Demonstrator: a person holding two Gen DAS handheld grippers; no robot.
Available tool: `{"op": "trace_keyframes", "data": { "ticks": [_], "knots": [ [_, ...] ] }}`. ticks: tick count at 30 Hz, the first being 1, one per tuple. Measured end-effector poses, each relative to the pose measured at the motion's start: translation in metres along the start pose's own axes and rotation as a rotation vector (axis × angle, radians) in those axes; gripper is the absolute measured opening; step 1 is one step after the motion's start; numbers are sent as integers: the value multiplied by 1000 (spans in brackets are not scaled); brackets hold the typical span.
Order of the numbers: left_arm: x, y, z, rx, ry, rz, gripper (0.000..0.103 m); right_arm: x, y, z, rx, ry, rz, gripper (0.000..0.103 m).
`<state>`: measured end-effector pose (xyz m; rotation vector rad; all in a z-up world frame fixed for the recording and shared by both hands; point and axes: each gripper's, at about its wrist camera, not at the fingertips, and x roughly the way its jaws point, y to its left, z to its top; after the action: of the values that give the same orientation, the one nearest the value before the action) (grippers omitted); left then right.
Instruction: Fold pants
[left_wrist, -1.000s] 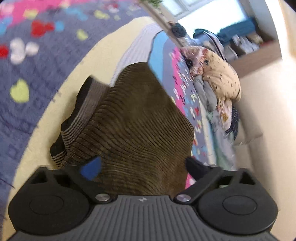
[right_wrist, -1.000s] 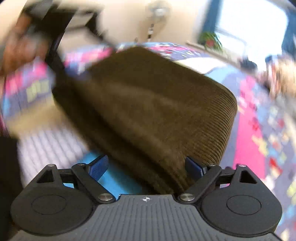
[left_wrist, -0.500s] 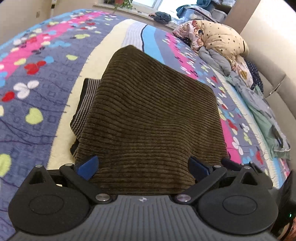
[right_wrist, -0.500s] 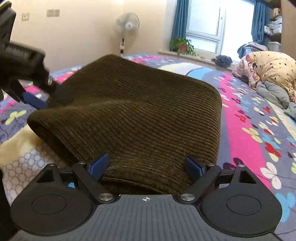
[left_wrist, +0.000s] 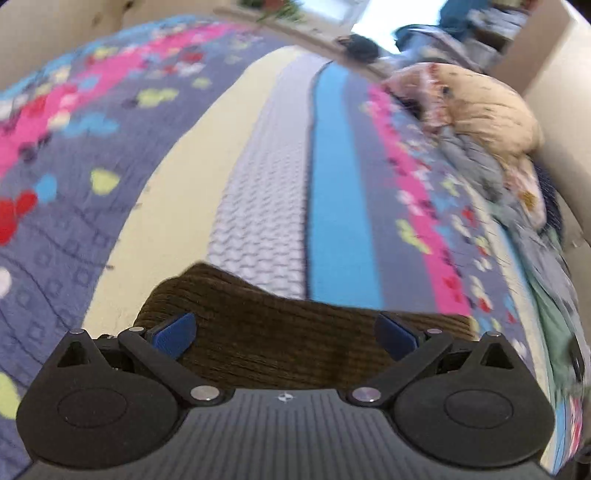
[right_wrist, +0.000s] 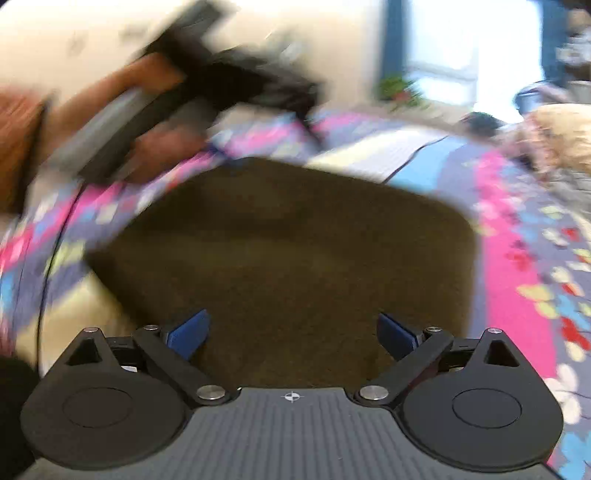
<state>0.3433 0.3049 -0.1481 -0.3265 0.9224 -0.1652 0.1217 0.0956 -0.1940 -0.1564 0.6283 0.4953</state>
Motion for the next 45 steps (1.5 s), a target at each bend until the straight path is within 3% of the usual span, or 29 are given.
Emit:
{"op": "trace_keyframes", "data": {
  "ticks": [1, 4, 6, 8, 11, 15, 17, 19, 20, 22, 24, 26, 29, 37, 45],
  "knots": [
    [8, 4, 0, 14, -6, 5, 103, 6, 1, -7, -1, 32, 22, 98],
    [15, -1, -6, 129, -29, 44, 103, 11, 19, -32, -186, -7, -17, 100],
    [6, -14, -13, 218, -43, 79, 103, 12, 21, -36, -232, -12, -28, 100],
    [-14, -22, -25, 266, -57, 78, 103, 4, 10, -24, -116, -5, 11, 99],
    [-51, -17, -50, 252, -71, 28, 103, -13, -18, 1, 93, -33, 56, 99],
    [-77, 1, -99, 268, -78, 36, 103, -27, -40, 17, 161, -110, -35, 99],
    [-84, -1, -126, 364, -103, 70, 103, -14, -52, 15, 164, -42, -76, 99],
    [-84, -13, -147, 488, -120, 132, 103, 11, -58, 1, 129, 100, -76, 98],
    [-86, -23, -155, 528, -125, 191, 103, 12, -58, -5, 118, 81, -79, 98],
    [-98, -36, -157, 506, -105, 234, 103, 7, -59, 0, 110, 75, -91, 98],
    [-116, -45, -158, 403, -74, 257, 103, -7, -64, 16, 160, 91, -90, 99],
    [-141, -58, -162, 280, -51, 284, 103, -32, -68, 29, 188, 76, -101, 100],
    [-177, -83, -177, 223, -23, 317, 103, -79, -65, 43, 168, 36, -105, 102],
    [-237, -143, -220, 291, -80, 394, 103, -165, -35, 29, 199, 2, -86, 102],
    [-254, -158, -231, 334, -109, 413, 103, -193, -30, 15, 260, -4, -115, 102]
  ]
}}
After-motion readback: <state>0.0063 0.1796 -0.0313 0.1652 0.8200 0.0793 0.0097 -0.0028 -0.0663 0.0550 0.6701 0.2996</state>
